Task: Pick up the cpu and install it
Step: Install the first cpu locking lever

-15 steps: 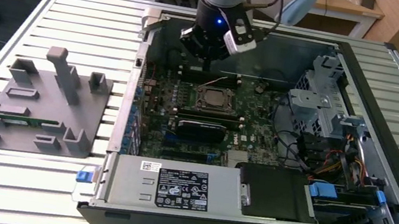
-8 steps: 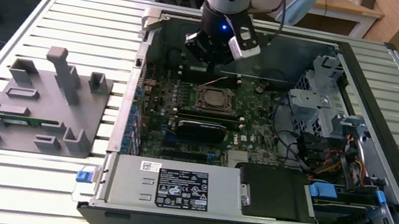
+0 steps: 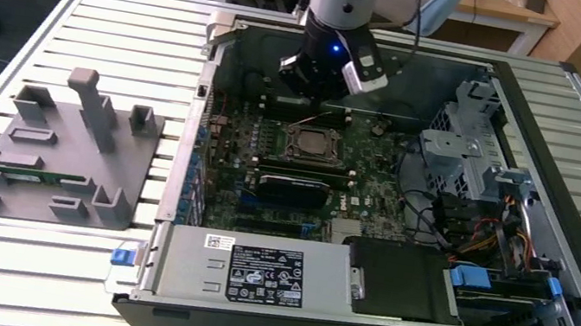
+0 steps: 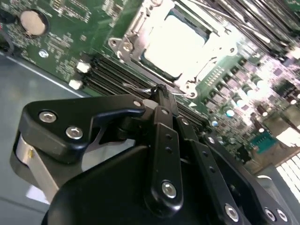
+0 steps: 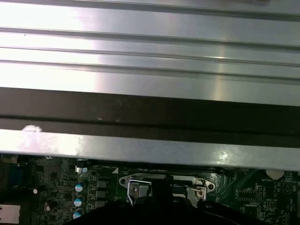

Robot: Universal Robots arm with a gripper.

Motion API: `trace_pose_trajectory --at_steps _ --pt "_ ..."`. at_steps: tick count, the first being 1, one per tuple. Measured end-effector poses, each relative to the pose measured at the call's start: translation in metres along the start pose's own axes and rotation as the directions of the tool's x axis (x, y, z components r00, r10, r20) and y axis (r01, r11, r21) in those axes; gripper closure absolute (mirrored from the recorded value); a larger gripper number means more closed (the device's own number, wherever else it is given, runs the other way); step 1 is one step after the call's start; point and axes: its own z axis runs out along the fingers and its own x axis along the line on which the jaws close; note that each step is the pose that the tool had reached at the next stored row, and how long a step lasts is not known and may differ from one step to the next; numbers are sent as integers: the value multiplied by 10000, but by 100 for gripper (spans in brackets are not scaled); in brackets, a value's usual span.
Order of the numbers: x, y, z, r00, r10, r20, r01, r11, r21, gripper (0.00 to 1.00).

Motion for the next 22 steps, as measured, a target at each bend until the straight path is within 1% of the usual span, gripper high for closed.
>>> trace_pose_trajectory --at_steps 2,10,16,22 --pt "-27 4 13 10000 -1 1 1 10000 1 89" --pt "-81 31 76 10000 0 0 0 10000 5 89" --pt "-107 36 108 10000 0 0 0 10000 5 89" --pt "-114 35 123 10000 0 -1 0 10000 7 89"
